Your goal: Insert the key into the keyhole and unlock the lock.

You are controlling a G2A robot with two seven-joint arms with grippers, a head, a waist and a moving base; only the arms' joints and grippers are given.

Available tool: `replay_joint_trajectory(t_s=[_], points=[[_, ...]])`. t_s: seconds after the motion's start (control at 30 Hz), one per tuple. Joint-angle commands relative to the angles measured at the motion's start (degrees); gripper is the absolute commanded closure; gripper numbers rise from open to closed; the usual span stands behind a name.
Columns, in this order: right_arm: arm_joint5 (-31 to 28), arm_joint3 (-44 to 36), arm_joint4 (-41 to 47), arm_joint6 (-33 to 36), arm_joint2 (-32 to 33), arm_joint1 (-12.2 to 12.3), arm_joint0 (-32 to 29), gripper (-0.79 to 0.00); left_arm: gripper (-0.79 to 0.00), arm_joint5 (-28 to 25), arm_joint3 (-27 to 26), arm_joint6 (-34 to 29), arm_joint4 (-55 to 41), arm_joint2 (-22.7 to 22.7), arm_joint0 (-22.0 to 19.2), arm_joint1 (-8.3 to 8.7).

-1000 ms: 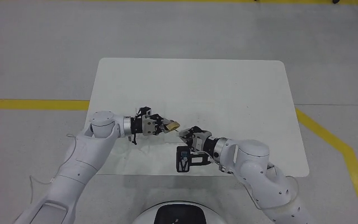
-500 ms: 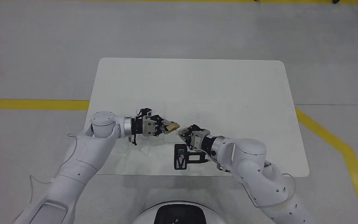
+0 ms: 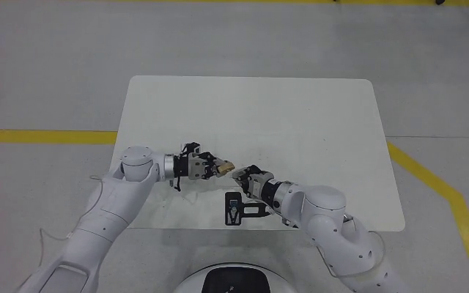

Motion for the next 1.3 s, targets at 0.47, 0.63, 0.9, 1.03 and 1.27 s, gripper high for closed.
replay_joint_trajectory(t_s=[0.47,0.63,0.9,1.03,1.27], points=[[1.37,0.08,0.62,-0.65,0.6,0.0,-0.28,0.0,0.0,0.35,-0.27,1.72,-2.73,-0.9,0.93,0.03],[-1.01,-3.48,-7.3,-3.66,-0.12,0.76,-0.29,0.0,0.0,2.76,-0.77,3.58,-4.57,-1.31,1.17,0.04],[-5.06,-6.25,-16.86,-2.72,-1.89,1.51,-0.68,0.0,0.0,6.29,-3.95,8.04,-4.57,-1.59,1.27,0.23],[-6.26,-5.88,-19.56,-2.34,-4.4,1.34,0.33,0.0,0.0,6.47,-6.03,10.24,-3.72,-2.12,2.16,0.52],[-6.09,-4.51,-20.04,-1.36,-6.32,0.73,1.92,0.0,0.0,6.29,-8.14,11.67,-2.14,-2.41,3.24,0.96]])
